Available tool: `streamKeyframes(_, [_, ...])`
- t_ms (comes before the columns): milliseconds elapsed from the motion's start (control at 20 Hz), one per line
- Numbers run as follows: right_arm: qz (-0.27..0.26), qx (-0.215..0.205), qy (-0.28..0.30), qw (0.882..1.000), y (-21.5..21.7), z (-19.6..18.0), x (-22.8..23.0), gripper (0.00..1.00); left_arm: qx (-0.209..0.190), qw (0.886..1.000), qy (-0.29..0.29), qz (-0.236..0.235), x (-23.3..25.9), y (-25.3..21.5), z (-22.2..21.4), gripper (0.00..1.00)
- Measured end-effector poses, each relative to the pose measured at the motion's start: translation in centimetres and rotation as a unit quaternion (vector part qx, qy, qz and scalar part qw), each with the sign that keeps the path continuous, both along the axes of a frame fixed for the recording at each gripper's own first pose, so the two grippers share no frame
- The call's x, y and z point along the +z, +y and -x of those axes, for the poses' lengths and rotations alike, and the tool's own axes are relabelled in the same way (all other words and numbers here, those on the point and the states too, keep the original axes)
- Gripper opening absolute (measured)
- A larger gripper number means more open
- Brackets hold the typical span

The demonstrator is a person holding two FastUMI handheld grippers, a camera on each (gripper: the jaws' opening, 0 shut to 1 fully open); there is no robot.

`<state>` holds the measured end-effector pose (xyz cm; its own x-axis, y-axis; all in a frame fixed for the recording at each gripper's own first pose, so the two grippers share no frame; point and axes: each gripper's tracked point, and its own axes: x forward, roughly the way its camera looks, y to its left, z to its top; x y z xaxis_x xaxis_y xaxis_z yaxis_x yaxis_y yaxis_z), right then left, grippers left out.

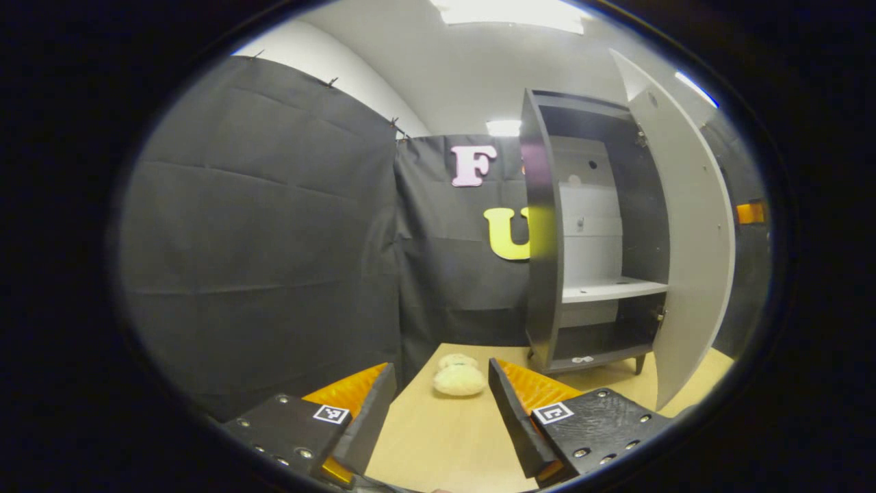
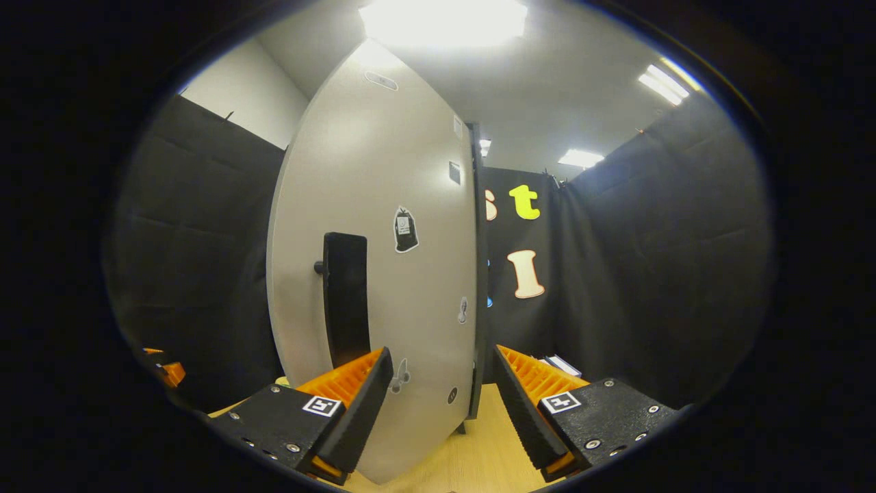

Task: Open the cabinet door with the right hand, grasp the bottle in the cabinet with the left hand and place it on the coaster, then close the cabinet door with the right hand.

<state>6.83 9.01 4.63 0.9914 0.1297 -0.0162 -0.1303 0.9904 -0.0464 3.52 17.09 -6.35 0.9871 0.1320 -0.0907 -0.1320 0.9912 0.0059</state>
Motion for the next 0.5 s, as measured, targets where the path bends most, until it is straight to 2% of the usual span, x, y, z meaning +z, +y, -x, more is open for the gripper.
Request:
streamKeyframes(200, [-0.007,0.025,-0.001,1.0,3.1,-1.0,-0.2,0.91,0.018,1.0,0.004,0.002,-0.4,2.2,0.8,0.78])
streamKeyframes(250, [-0.006,0.03,-0.001,1.0,3.8,-1.2,-0.2,0.92,0.02,1.0,0.005,0.003,-0.6,2.2,0.9,0.85])
streamKeyframes(500, [-0.004,0.047,0.011,0.999,6.2,-2.3,-1.5,0.93,0.027,1.0,0.007,0.0,-0.5,3.8,1.7,0.82])
